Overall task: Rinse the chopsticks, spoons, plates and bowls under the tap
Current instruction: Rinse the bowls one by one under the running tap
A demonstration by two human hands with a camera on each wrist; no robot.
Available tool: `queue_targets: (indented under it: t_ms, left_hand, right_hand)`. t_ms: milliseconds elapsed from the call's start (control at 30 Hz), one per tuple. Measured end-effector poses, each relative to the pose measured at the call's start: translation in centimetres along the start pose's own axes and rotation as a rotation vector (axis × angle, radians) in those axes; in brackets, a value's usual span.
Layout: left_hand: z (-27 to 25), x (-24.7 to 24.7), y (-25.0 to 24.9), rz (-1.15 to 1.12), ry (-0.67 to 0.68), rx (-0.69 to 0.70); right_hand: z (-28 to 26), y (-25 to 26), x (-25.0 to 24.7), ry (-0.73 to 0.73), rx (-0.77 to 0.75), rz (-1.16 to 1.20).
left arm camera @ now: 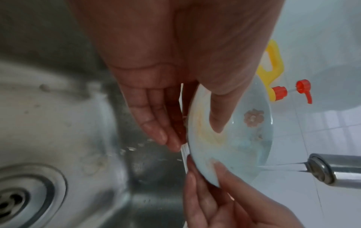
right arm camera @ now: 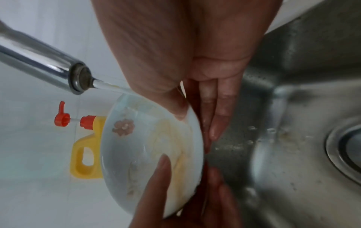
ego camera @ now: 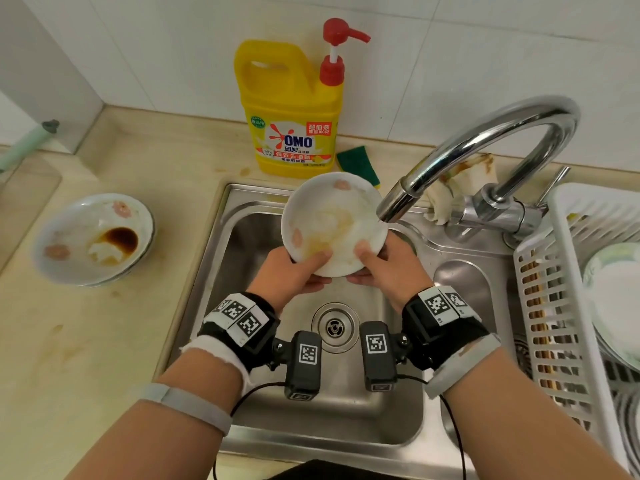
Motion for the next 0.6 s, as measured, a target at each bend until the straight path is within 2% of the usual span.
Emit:
queue_targets:
  t_ms: [100, 167, 367, 600]
  left_hand:
    - [-0.3, 1.0, 0.5, -0.051, 0.08, 0.012]
    - [-0.6, 1.5, 0.6, -0.042, 0.094, 0.04]
    - [-0.1, 1.6, 1.2, -0.128, 0.051, 0.022]
    - [0.0, 1.2, 0.5, -0.123, 0.038, 0.048]
  right_hand:
    - [-0.5, -0.1, 1.0, 0.058, 0.064, 0.278]
    - [-0.6, -0.4, 1.5, 0.074, 0.109, 0.336]
    - [0.0, -1.5, 0.6, -0.083, 0.214, 0.04]
    - [0.6, -0.6, -0.3, -0.126, 0.114, -0.129]
Point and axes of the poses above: each hand's wrist, its own z-axis towards the middle knuckle, its own x-axis out of the palm, y = z × x, the point moved 2 cm from there along z, towards the middle knuckle, and after that the axes turned 6 degrees about -x, right-handed, at the moved point
